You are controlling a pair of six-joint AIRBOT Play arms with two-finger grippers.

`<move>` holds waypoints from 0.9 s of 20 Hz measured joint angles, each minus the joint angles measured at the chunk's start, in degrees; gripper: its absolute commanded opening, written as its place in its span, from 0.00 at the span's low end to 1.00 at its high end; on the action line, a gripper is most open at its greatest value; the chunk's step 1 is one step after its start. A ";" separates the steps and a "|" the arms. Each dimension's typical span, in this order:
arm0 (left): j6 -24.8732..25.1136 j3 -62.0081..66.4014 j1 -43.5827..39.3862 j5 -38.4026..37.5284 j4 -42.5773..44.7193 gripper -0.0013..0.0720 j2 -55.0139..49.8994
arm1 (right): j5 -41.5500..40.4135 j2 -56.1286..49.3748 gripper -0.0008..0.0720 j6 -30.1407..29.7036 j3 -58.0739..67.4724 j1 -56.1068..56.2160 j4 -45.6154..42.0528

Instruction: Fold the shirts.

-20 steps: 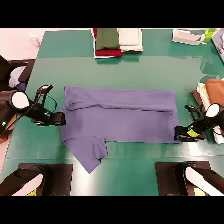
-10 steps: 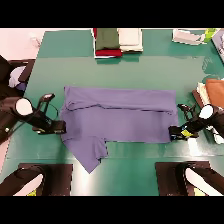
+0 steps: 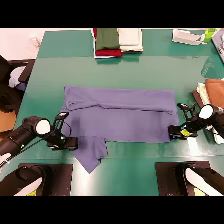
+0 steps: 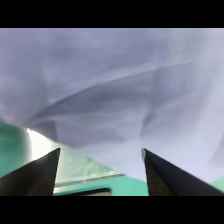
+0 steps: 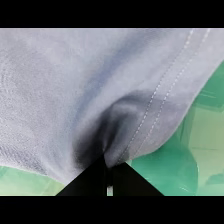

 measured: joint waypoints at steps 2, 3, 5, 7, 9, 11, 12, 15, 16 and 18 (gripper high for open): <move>-0.74 -0.81 -0.70 0.70 -0.33 0.56 0.22 | -0.02 0.00 0.04 0.00 0.00 0.02 -0.07; -0.94 -1.22 -0.94 1.27 -0.72 0.27 0.15 | -0.02 0.00 0.04 0.00 0.00 0.02 -0.09; -0.85 -1.75 -1.31 3.26 -1.64 0.18 0.02 | -0.04 0.07 0.04 0.00 -0.02 0.02 -0.11; -0.79 -1.46 -1.42 3.93 -1.18 0.05 0.00 | -0.37 1.11 0.04 0.00 -0.15 0.07 -0.17; 0.02 0.37 -1.51 4.04 1.14 0.05 -0.13 | -0.76 3.52 0.04 -0.02 -0.20 0.09 -1.22; 0.74 2.82 -1.55 1.81 1.86 0.05 0.59 | 2.05 6.91 0.04 -0.02 -0.09 0.00 -0.81; 1.07 4.04 -1.60 0.42 2.47 0.05 1.64 | 3.78 8.83 0.04 0.00 0.20 0.00 -0.92; 1.55 7.17 -1.55 -3.52 4.31 0.05 6.32 | 8.76 13.94 0.04 0.00 2.69 -0.02 -2.91; 1.79 8.26 -1.60 -5.44 4.70 0.05 7.85 | 10.38 15.30 0.04 -0.02 3.96 -0.02 -3.93; 3.06 11.04 -1.57 -8.00 5.64 0.05 10.10 | 13.33 17.51 0.04 -0.02 7.10 -0.02 -5.97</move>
